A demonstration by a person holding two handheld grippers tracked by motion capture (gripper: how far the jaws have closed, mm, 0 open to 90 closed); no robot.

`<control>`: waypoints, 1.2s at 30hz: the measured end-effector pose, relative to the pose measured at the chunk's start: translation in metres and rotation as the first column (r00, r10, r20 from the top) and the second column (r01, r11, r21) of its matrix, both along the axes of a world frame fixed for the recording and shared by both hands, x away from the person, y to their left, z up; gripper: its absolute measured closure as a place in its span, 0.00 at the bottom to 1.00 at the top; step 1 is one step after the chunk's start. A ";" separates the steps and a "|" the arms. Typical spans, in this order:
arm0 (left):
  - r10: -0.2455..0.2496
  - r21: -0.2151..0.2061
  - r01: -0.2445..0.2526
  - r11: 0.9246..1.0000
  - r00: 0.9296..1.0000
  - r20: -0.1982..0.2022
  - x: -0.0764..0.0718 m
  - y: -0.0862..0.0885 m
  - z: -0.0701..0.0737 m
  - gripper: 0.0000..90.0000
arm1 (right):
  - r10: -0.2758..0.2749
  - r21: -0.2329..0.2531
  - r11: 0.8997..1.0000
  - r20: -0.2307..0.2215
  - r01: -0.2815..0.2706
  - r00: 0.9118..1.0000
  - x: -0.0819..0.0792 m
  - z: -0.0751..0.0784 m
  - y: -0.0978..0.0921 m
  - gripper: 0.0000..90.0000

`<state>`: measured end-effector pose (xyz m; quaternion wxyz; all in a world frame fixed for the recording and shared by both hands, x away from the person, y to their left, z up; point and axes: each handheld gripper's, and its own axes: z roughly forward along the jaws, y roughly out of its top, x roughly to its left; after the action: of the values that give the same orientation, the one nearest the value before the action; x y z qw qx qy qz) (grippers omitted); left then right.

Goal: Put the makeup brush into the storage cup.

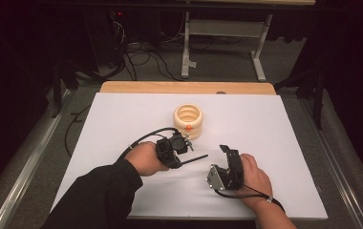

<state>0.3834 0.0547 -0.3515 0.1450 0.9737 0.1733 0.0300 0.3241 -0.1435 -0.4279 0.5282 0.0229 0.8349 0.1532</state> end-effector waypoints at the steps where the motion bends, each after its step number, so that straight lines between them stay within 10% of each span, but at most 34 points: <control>1: 0.000 0.000 0.000 1.000 1.000 0.000 0.000 0.000 0.000 0.92 | 0.000 0.000 1.000 0.000 0.000 1.000 0.000 0.000 0.000 0.22; 36: -0.049 0.055 0.049 0.997 0.999 -0.005 0.002 -0.030 -0.004 0.92 | 0.106 -0.173 0.980 0.052 -0.096 0.993 -0.009 -0.009 0.012 0.52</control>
<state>0.3854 0.0246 -0.3551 0.1187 0.9813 0.1489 0.0293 0.3151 -0.1313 -0.4374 0.5448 -0.0693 0.8286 0.1086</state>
